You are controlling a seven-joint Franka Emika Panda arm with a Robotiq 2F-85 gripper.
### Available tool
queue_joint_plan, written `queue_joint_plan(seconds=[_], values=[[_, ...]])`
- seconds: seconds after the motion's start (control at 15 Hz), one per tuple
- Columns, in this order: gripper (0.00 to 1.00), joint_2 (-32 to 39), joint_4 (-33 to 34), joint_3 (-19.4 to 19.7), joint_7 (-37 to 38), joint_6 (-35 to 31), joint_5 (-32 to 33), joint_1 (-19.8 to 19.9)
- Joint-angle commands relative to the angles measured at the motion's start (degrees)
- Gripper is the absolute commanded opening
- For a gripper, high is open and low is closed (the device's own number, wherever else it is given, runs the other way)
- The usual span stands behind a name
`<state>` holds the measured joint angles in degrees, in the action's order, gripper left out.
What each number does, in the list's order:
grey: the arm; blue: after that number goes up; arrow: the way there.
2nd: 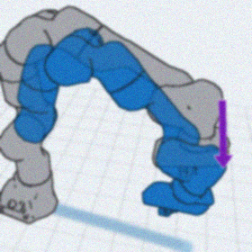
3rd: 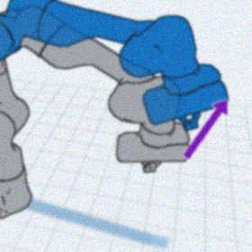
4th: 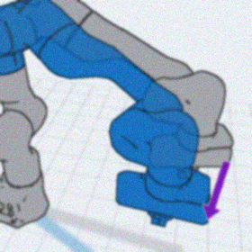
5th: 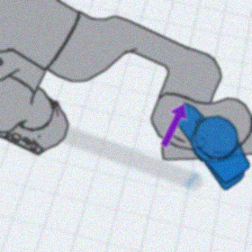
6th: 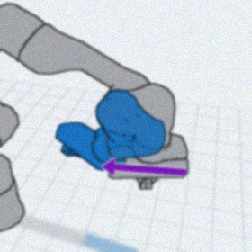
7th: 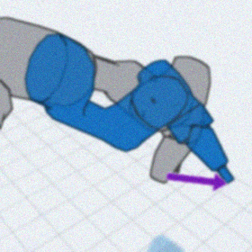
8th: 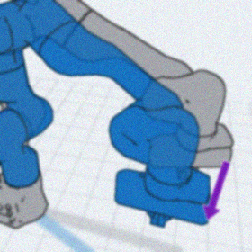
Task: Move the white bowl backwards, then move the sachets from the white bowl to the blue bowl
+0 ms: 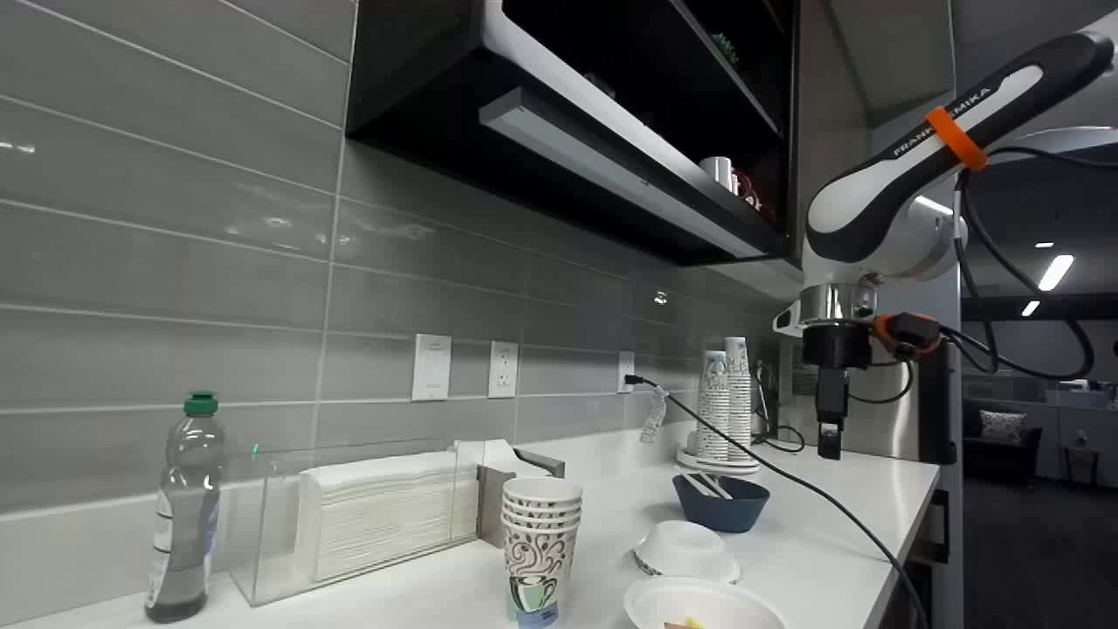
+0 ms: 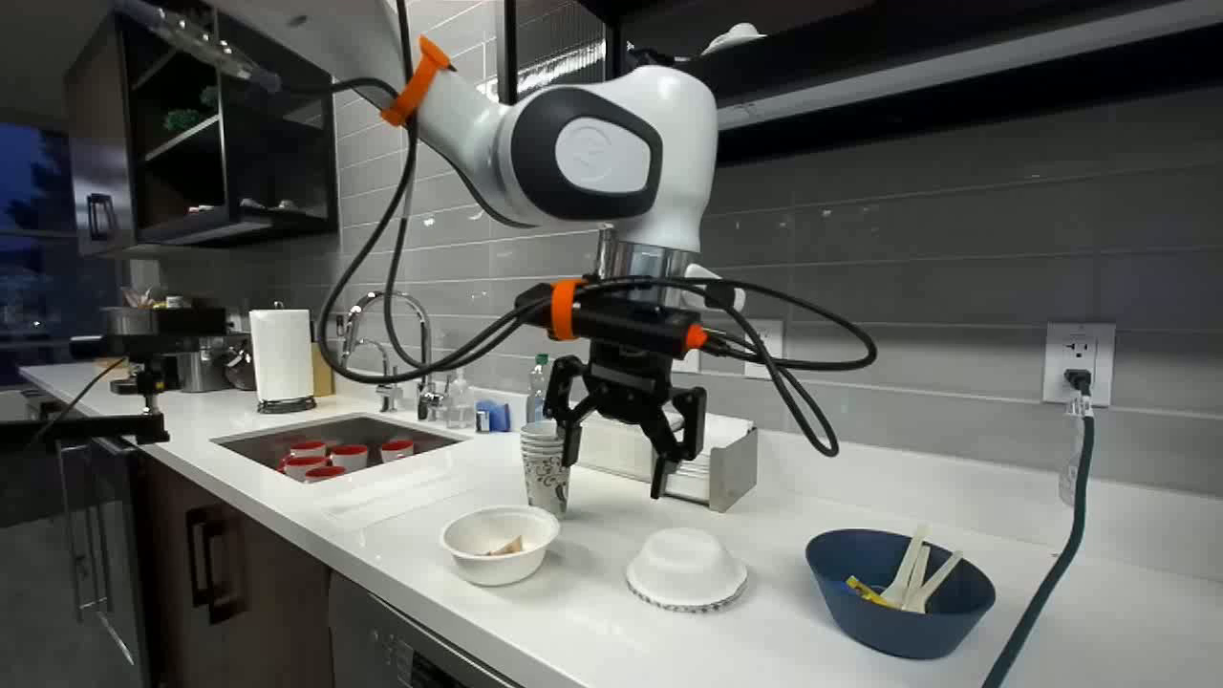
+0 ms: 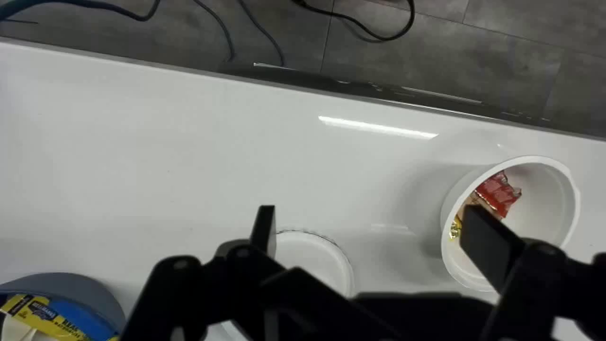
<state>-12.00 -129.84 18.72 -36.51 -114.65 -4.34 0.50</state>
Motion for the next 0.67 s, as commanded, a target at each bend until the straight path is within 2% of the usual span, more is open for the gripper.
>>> queue_joint_plan(seconds=[0.0, 0.27, 0.4, 0.6], values=[[1.00, 0.17, 0.09, -2.18, -0.39, 0.13, -0.51, 2.30], [1.00, 0.73, -5.04, -6.15, 3.90, -5.72, -2.05, 1.02], [1.00, 1.93, -7.81, -8.72, 8.35, -10.34, -3.18, 0.23], [1.00, 5.46, -10.24, -11.38, 13.44, -18.43, -9.28, -0.97]])
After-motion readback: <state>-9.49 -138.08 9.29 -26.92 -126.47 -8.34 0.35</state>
